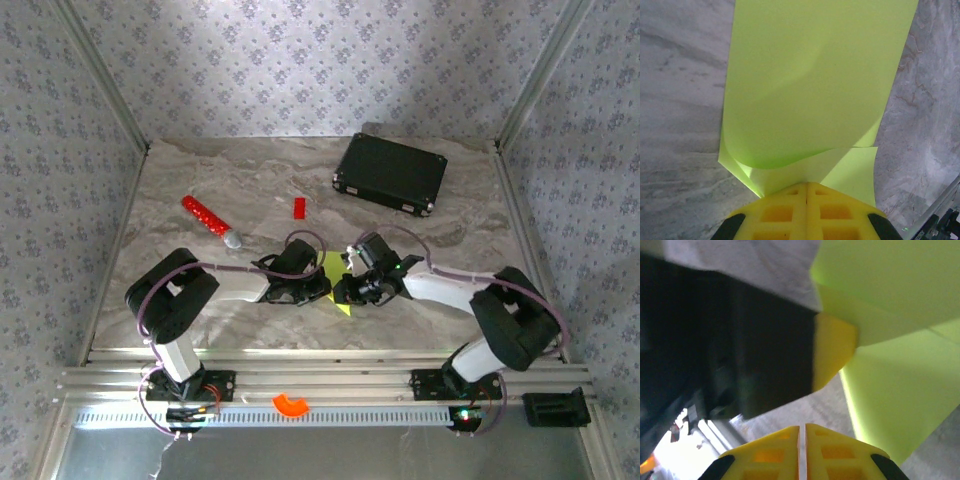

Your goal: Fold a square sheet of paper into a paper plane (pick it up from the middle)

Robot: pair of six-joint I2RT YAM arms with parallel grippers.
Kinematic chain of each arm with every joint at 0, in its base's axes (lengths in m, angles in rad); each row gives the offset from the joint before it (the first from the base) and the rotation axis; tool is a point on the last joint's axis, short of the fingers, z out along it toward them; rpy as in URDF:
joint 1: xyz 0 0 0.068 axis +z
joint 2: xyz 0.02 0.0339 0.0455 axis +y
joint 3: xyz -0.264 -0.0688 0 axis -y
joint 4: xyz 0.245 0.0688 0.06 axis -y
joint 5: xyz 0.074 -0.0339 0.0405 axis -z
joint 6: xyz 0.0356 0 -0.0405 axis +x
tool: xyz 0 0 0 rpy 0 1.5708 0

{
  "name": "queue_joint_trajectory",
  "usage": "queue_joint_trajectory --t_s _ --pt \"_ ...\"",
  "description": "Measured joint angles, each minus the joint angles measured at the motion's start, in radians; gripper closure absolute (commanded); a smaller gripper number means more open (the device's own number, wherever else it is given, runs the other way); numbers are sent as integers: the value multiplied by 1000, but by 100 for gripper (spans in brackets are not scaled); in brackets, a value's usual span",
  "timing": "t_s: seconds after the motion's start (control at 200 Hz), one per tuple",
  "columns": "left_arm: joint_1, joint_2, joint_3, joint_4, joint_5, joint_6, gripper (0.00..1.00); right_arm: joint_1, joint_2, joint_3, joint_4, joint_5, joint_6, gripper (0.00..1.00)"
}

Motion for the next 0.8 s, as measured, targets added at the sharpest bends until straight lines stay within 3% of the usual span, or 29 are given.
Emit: queue_joint_trajectory --t_s 0.23,0.475,0.7,0.8 --pt "0 0 0 0 0 0 100 2 37 -54 20 21 3 88" --pt "-4 0 0 0 -3 0 100 -1 -62 -154 37 20 9 86" --pt "-4 0 0 0 -3 0 100 -1 -187 -146 8 17 52 86" --pt "-3 0 0 0 -3 0 100 2 -164 -114 41 18 75 87"
